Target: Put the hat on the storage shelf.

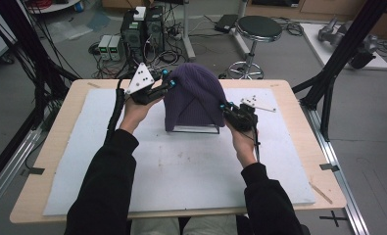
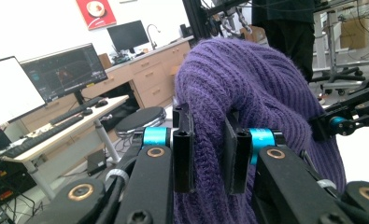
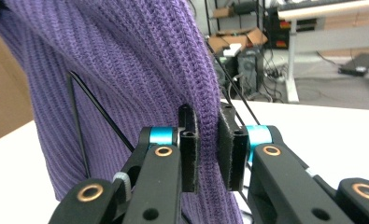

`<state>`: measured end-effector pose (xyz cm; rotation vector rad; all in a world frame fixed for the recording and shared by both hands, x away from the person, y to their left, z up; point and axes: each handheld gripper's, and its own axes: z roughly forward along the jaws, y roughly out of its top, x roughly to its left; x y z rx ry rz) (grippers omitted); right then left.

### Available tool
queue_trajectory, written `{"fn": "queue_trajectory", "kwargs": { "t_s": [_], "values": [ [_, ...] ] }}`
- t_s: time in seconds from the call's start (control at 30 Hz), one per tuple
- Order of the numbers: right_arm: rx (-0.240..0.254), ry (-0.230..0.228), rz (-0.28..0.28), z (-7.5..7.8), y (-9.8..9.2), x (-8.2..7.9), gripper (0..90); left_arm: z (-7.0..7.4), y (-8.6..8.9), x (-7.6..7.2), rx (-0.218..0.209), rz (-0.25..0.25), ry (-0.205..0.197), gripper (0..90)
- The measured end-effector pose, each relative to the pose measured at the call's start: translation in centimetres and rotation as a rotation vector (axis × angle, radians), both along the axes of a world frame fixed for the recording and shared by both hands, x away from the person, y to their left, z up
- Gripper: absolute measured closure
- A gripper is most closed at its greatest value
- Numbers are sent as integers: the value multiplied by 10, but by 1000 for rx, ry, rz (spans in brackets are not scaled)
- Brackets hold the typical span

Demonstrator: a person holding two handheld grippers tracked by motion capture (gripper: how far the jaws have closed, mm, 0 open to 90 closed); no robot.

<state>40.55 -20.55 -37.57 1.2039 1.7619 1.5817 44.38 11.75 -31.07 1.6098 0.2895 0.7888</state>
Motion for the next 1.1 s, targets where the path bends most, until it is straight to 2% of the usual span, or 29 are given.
{"fn": "queue_trajectory", "kwargs": {
  "t_s": [0.1, 0.17, 0.23, 0.43, 0.53, 0.7, 0.77, 0.9, 0.93, 1.0, 1.03, 1.1],
  "values": [
    [-14, 41, -13, -3, 1, 2, 802, -5, -2, 1, 3, -8, 15, 766],
    [-23, 76, -12, -6, 1, 4, 799, -8, -3, 2, -7, -35, 42, 763],
    [-38, 101, -21, -9, 1, 5, 800, -10, -5, 2, 5, -33, 38, 762],
    [-65, 115, -59, -8, 3, 4, 800, -15, -6, 5, 12, -32, 55, 755],
    [-98, 107, -78, -8, 5, 2, 800, -17, -5, 5, 7, -30, 62, 753],
    [-96, 146, -95, -10, 6, 2, 800, -21, -7, 5, 18, -34, 67, 749],
    [-91, 168, -91, -12, 6, 3, 803, -22, -7, 5, 11, -40, 76, 747],
    [-87, 178, -88, -13, 6, 4, 794, -24, -5, 6, -8, -45, 87, 742],
    [-83, 178, -86, -13, 6, 4, 748, -24, -5, 6, -9, -43, 90, 737],
    [-68, 185, -64, -14, 5, 6, 526, -24, -4, 6, -29, -37, 107, 701],
    [-67, 185, -64, -14, 4, 6, 443, -24, -4, 6, -40, -33, 119, 667],
    [-91, 168, -88, -13, 5, 5, 285, -24, -3, 6, -61, -24, 153, 596]
  ]
}}
